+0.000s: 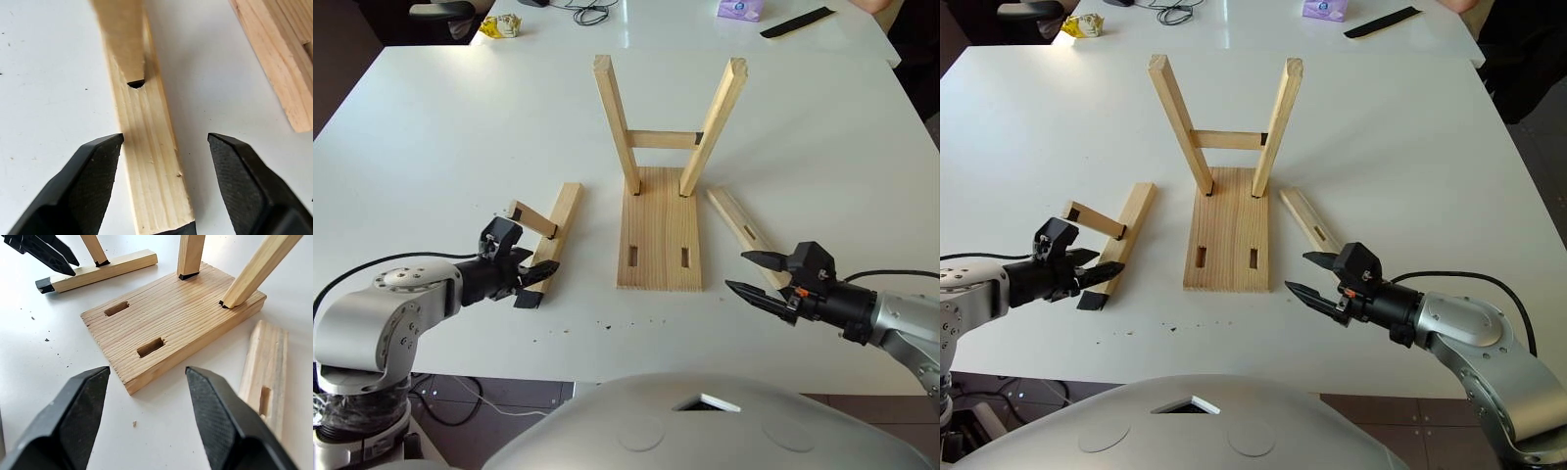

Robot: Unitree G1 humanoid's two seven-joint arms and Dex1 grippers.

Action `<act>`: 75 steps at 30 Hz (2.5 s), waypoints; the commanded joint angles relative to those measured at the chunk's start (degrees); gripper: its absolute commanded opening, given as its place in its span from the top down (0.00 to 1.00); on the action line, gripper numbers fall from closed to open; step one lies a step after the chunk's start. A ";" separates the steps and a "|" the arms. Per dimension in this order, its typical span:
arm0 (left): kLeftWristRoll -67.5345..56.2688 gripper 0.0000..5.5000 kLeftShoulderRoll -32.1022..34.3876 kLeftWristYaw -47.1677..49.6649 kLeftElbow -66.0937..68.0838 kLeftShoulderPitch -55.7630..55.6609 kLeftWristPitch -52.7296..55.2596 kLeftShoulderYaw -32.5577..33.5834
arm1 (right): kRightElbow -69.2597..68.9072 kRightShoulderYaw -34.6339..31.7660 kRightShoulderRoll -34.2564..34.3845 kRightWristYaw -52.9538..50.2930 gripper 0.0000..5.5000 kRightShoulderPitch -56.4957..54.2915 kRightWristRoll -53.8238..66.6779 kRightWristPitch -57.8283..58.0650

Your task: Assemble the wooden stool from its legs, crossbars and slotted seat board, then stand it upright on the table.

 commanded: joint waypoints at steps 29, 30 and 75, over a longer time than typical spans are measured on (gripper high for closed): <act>2.16 0.56 2.36 -0.90 6.13 4.54 -12.99 -6.36 | 0.25 0.35 -0.58 0.64 0.48 -1.16 -1.69 -0.52; 1.63 0.58 2.40 -1.07 5.98 4.05 -12.60 -6.33 | 0.26 0.34 -0.55 0.60 0.48 -1.22 -1.68 -0.51; 20.00 0.80 -12.55 6.73 24.59 -43.58 -68.64 -12.91 | 22.25 -12.92 2.92 -6.54 0.48 -39.21 30.04 8.95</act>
